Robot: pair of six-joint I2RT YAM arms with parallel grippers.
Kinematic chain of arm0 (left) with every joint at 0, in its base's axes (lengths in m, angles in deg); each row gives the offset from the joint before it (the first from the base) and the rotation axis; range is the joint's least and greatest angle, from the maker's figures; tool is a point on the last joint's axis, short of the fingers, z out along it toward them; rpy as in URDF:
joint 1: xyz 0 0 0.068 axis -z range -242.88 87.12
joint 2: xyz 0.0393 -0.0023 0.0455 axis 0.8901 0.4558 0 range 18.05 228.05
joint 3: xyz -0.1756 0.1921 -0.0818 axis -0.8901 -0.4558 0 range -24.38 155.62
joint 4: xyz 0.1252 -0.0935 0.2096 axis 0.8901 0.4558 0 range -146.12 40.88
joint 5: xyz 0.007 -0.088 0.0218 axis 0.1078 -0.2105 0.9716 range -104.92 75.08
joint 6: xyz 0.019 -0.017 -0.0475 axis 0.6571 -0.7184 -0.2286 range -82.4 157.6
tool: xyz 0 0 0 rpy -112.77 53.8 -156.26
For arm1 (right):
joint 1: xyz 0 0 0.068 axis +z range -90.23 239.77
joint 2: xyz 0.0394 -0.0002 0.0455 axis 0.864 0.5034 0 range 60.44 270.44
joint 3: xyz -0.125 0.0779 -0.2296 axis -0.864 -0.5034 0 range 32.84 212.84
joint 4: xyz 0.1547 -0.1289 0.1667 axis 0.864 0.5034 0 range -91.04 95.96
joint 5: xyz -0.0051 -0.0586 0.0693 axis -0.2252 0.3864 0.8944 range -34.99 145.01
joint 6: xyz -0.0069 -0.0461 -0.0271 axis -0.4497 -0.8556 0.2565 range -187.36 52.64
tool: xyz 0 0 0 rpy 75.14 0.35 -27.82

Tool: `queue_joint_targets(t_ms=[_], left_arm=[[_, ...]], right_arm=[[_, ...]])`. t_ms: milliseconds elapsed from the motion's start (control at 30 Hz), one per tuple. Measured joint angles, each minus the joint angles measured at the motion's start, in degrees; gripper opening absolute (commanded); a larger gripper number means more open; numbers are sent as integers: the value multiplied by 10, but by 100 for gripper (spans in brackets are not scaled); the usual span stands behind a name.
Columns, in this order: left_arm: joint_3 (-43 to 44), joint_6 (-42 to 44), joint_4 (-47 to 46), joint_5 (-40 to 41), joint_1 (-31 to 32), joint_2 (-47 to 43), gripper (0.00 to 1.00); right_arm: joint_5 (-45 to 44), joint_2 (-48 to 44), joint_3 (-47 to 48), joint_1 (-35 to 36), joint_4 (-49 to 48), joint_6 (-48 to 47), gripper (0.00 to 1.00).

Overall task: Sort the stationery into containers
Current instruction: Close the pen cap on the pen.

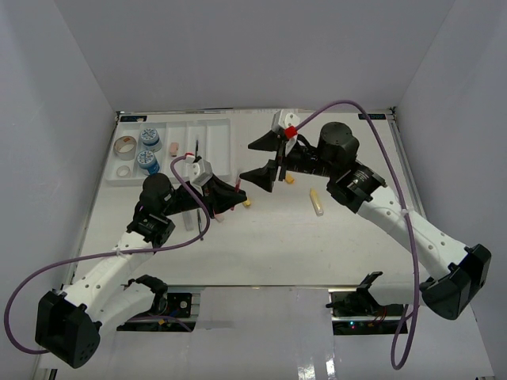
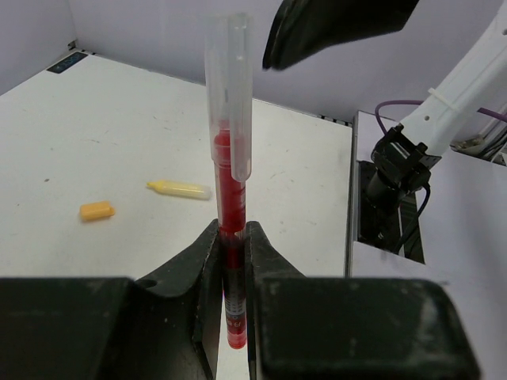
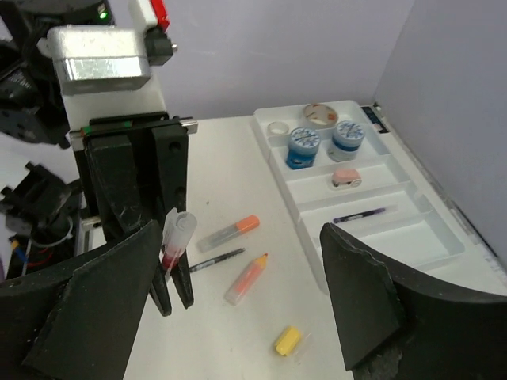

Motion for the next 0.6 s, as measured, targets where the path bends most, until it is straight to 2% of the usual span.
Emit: queue_joint_targets(t_ms=[267, 600], left_arm=[[0, 0, -3, -29, 0, 6, 0], [0, -1, -4, -34, 0, 7, 0]], right_arm=[[105, 49, 40, -3, 31, -13, 77], [161, 65, 43, -3, 33, -9, 63]])
